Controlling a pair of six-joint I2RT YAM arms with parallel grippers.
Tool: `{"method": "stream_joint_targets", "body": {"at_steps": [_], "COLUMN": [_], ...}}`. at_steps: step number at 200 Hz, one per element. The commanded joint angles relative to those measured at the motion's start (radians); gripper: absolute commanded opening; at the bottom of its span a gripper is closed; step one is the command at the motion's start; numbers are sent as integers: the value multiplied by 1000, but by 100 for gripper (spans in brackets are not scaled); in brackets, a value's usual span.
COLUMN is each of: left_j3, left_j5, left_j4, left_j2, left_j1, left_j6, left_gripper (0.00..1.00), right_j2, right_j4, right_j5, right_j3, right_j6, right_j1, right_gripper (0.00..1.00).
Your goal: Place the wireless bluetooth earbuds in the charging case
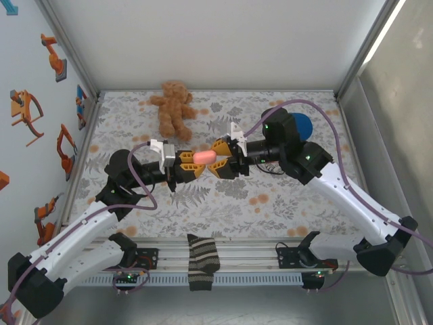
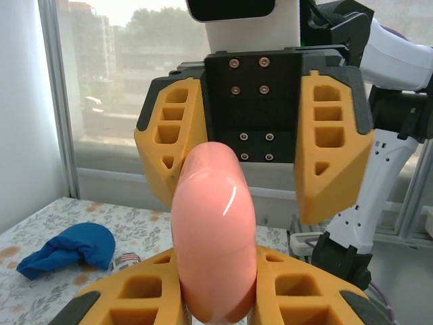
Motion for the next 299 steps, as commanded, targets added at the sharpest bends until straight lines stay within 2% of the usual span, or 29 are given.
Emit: {"method": "stream_joint_targets", "body": {"at_steps": [1,89,142,154,189,234,299], "left_j3": [6,6,4,2,-19,-56,-103], "left_j5": [10,9,-2,-10,-46,-130,-325], "left_j4": [8,11,9,8,-16,-123,-360], "left_j2": [-2,-2,-9,-11,-28,-99,-327], "left_j1": [-5,-7,-6,-7,-6,-5,-6], "left_j6": [13,14,18,19,28,54,150], "left_gripper": [18,20,33,34,47,62,80], "right_j2": [1,6,-4,-8,-30,-69,-80], "right_j4": [48,37,29,28,6,-12,-32], "right_j5": [-37,-40,-26,-10,82,196,355], "right_j3": [40,45,39,38,39,8,-76], "right_j6": [-7,-4,18,23,32,38,124], "right_j1": [13,17,19,19,18,17,-5], "right_gripper": [46,19,16,15,11,10,8]}}
